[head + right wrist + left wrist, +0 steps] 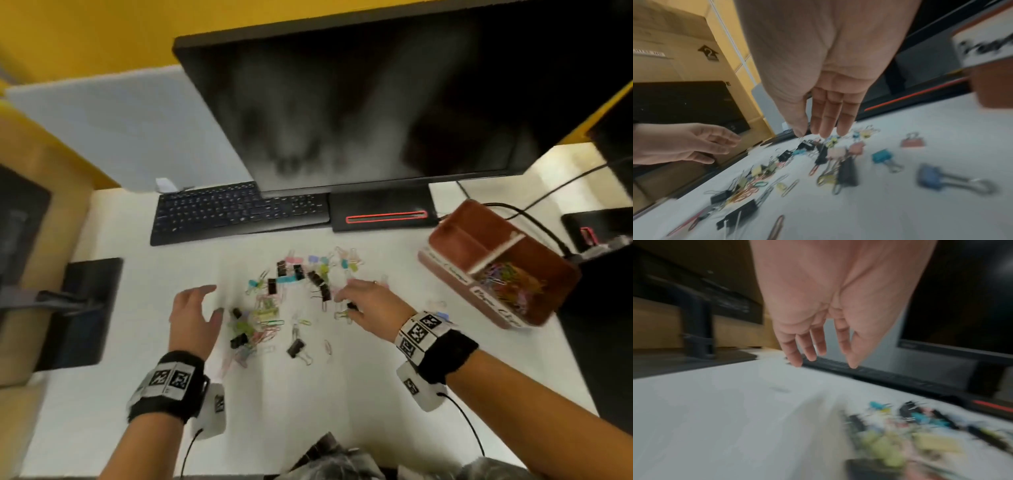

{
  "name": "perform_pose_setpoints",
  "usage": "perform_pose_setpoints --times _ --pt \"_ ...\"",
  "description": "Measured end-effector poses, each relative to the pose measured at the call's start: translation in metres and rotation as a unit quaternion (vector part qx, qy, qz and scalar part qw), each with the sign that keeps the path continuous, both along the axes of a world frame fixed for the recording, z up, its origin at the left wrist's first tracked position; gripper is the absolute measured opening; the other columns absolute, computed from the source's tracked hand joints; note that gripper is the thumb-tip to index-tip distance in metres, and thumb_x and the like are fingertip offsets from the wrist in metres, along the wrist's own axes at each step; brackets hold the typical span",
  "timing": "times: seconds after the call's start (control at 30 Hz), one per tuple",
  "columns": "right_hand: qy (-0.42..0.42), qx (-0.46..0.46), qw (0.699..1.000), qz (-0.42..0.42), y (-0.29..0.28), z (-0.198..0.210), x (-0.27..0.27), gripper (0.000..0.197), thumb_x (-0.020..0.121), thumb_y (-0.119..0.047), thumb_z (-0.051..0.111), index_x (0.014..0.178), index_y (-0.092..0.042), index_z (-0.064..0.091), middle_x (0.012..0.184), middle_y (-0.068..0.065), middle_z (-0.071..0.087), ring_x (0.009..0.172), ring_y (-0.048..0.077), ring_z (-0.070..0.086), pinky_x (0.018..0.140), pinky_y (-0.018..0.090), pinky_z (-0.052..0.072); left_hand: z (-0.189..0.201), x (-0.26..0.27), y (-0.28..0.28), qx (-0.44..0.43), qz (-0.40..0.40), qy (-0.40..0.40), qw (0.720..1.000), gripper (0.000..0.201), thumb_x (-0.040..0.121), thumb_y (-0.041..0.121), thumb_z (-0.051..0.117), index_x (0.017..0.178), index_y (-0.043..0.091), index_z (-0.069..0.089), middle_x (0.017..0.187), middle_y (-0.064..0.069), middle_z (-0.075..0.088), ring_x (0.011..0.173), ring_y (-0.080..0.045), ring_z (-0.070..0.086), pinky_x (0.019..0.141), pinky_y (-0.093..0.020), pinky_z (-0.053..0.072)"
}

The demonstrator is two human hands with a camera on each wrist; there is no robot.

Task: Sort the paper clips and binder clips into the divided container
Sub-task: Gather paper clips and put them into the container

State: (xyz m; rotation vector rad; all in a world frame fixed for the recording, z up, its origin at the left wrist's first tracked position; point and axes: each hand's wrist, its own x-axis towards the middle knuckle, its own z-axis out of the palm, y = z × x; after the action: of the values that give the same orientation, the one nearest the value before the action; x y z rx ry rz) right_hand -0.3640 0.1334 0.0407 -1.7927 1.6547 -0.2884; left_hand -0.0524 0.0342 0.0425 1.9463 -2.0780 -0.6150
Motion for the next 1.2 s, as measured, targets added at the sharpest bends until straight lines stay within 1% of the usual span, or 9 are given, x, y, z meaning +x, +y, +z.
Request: perform_pose_setpoints --times 0.17,0.33,0.43,0.53,0.63,0.73,0.87,1.03,1.2 --pt "0.001 0.084 0.996 -0.001 -0.031 -0.026 0.064 0.037 0.092 -0.012 0.048 0.128 -0.02 0.05 0.134 0.005 0.047 0.122 0.021 0.047 0.104 0.028 0.033 -0.023 0.082 -0.025 0.084 0.064 -0.043 0.994 0.047 0.078 0.009 0.068 0.123 0.013 0.055 0.129 -0.016 0.045 0.121 -0.032 0.044 0.11 -0.043 0.03" --pt "0.042 0.087 0.995 -0.027 -0.042 -0.048 0.098 0.041 0.084 0.001 0.052 0.121 -0.017 0.056 0.122 0.007 0.047 0.118 0.022 0.046 0.101 0.033 0.041 -0.04 0.099 -0.051 0.103 -0.038 -0.041 0.993 0.051 0.076 0.009 0.07 0.124 0.011 0.054 0.129 -0.014 0.048 0.119 -0.032 0.047 0.107 -0.041 0.034" --pt "0.053 0.08 0.994 -0.06 -0.044 -0.053 0.104 0.034 0.085 -0.001 0.056 0.116 -0.016 0.06 0.119 0.005 0.051 0.115 0.02 0.047 0.1 0.029 0.04 -0.049 0.1 -0.06 0.096 -0.098 -0.065 0.988 0.042 0.08 0.014 0.066 0.121 0.017 0.057 0.127 -0.007 0.05 0.115 -0.029 0.048 0.098 -0.036 0.036" --pt "0.067 0.085 0.991 -0.08 -0.044 -0.052 0.105 0.026 0.089 -0.008 0.054 0.113 -0.014 0.062 0.116 0.005 0.059 0.112 0.022 0.05 0.096 0.029 0.04 -0.054 0.099 -0.067 0.082 -0.106 -0.019 0.991 0.023 0.083 0.005 0.061 0.106 0.008 0.067 0.112 -0.011 0.057 0.104 -0.027 0.053 0.084 -0.02 0.033" --pt "0.082 0.102 0.987 -0.097 -0.046 -0.05 0.109 0.02 0.091 -0.012 0.052 0.106 -0.013 0.065 0.109 0.006 0.064 0.104 0.021 0.054 0.092 0.029 0.043 -0.055 0.099 -0.073 0.076 -0.099 0.0 0.992 0.016 0.085 0.002 0.059 0.099 0.003 0.068 0.104 -0.013 0.06 0.096 -0.026 0.057 0.079 -0.014 0.031" --pt "0.09 0.115 0.983 -0.108 -0.051 -0.046 0.112 0.013 0.089 -0.012 0.055 0.095 -0.015 0.066 0.1 0.004 0.065 0.097 0.02 0.058 0.086 0.026 0.046 -0.055 0.098 -0.079 0.112 -0.075 -0.007 0.991 0.015 0.087 0.006 0.057 0.098 0.004 0.066 0.103 -0.015 0.061 0.096 -0.028 0.057 0.079 -0.019 0.033" --pt "0.095 0.125 0.981 -0.117 -0.053 -0.041 0.115 0.011 0.088 -0.012 0.055 0.095 -0.013 0.063 0.099 0.004 0.065 0.094 0.02 0.059 0.083 0.025 0.045 -0.053 0.097 -0.088 0.17 -0.091 -0.04 0.98 0.014 0.088 0.01 0.055 0.097 0.004 0.064 0.105 -0.017 0.062 0.098 -0.032 0.057 0.086 -0.03 0.039" --pt "0.056 0.105 0.988 -0.098 -0.045 -0.028 0.117 0.011 0.088 -0.016 0.056 0.094 -0.011 0.065 0.099 0.002 0.052 0.093 0.018 0.055 0.086 0.027 0.046 -0.033 0.093 -0.06 0.183 -0.191 0.043 0.963 0.008 0.083 0.014 0.064 0.08 0.018 0.059 0.085 -0.002 0.063 0.077 -0.019 0.055 0.065 -0.014 0.036" --pt "0.08 0.09 0.992 -0.027 -0.044 -0.029 0.134 0.014 0.088 -0.014 0.057 0.094 -0.008 0.069 0.118 0.004 0.05 0.106 0.022 0.05 0.092 0.032 0.044 -0.041 0.09 -0.002 0.193 -0.268 0.076 0.941 0.027 0.077 0.022 0.072 0.066 0.035 0.05 0.088 0.005 0.049 0.078 -0.006 0.049 0.073 -0.01 0.037"
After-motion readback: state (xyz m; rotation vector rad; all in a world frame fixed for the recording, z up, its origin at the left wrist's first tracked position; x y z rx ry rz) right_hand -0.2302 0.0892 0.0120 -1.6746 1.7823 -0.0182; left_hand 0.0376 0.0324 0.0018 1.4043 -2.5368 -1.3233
